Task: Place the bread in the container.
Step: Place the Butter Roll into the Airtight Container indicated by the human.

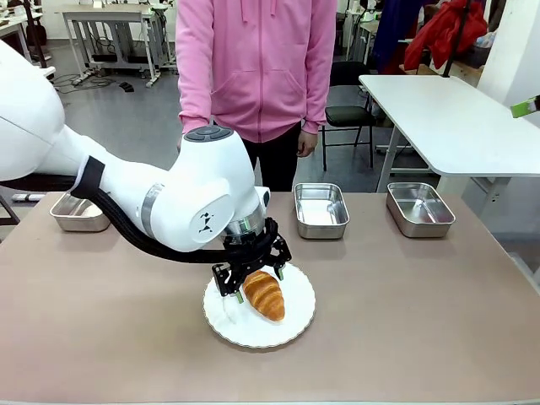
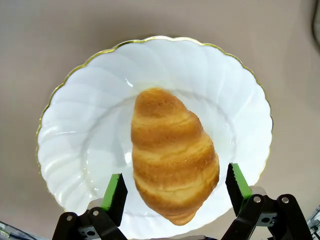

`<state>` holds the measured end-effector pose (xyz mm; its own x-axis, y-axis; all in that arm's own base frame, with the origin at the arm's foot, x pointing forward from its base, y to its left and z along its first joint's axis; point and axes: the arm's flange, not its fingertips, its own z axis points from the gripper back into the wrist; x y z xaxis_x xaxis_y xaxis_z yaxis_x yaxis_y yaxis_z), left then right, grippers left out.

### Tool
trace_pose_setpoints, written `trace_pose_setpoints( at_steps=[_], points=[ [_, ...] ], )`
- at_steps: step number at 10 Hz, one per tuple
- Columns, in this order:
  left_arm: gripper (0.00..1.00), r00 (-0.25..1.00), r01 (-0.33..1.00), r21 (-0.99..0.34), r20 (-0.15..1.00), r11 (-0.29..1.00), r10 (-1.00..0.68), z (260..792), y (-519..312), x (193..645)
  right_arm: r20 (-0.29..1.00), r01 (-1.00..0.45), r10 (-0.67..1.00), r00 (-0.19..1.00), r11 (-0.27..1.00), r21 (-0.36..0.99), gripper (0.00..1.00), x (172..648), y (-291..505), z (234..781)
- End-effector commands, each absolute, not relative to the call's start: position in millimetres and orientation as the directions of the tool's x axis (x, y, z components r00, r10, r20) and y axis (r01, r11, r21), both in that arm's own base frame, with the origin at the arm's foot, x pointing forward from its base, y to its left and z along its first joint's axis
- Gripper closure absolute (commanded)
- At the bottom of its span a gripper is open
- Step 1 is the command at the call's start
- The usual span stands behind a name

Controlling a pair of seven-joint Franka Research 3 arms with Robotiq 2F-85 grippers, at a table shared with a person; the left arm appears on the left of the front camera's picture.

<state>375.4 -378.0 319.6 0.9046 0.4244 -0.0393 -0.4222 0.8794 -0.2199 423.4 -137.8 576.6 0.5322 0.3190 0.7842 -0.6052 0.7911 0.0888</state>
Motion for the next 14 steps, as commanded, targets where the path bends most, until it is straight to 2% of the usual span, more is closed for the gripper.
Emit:
trace_pose_setpoints(
  at_steps=[1,6,7,8,9,10,11,12,13,14],
  points=[
    [0.00,0.898,-0.434,-0.222,-0.025,0.873,0.440,316.7,-384.9,385.1,0.800,-0.624,0.324,0.505,0.777,0.079,0.00,425.1,-139.6,577.2],
    [0.00,0.921,-0.389,-0.157,-0.082,0.908,0.380,302.8,-394.3,392.3,0.800,-0.624,0.324,0.505,0.777,0.079,0.00,425.1,-139.6,577.2],
    [0.19,0.923,-0.385,-0.141,-0.077,0.912,0.377,301.4,-395.5,392.9,0.800,-0.624,0.324,0.505,0.777,0.079,0.00,425.1,-139.6,577.2],
    [0.19,0.925,-0.378,-0.136,-0.076,0.916,0.371,302.8,-394.8,392.7,0.800,-0.624,0.324,0.505,0.777,0.079,0.00,425.1,-139.6,577.2],
    [0.38,0.926,-0.377,-0.132,-0.071,0.917,0.370,305.9,-393.7,392.4,0.800,-0.624,0.324,0.505,0.777,0.079,0.00,425.1,-139.6,577.2],
    [0.24,0.925,-0.379,-0.125,-0.065,0.917,0.374,308.7,-392.1,392.4,0.800,-0.624,0.324,0.505,0.777,0.079,0.00,425.1,-139.6,577.2],
    [0.57,0.934,-0.358,-0.120,-0.042,0.926,0.356,307.2,-392.0,392.8,0.800,-0.624,0.324,0.505,0.777,0.079,0.00,425.1,-139.6,577.2],
    [0.43,0.941,-0.335,-0.103,0.011,0.936,0.338,301.9,-394.7,392.0,0.800,-0.624,0.324,0.505,0.777,0.079,0.00,425.1,-139.6,577.2],
    [0.43,0.923,-0.383,-0.140,-0.084,0.913,0.374,307.4,-391.4,390.5,0.800,-0.624,0.324,0.505,0.777,0.079,0.00,425.1,-139.6,577.2],
    [0.43,0.923,-0.383,-0.140,-0.084,0.913,0.374,307.4,-391.4,390.5,0.800,-0.624,0.324,0.505,0.777,0.079,0.00,425.1,-139.6,577.2]
  ],
)
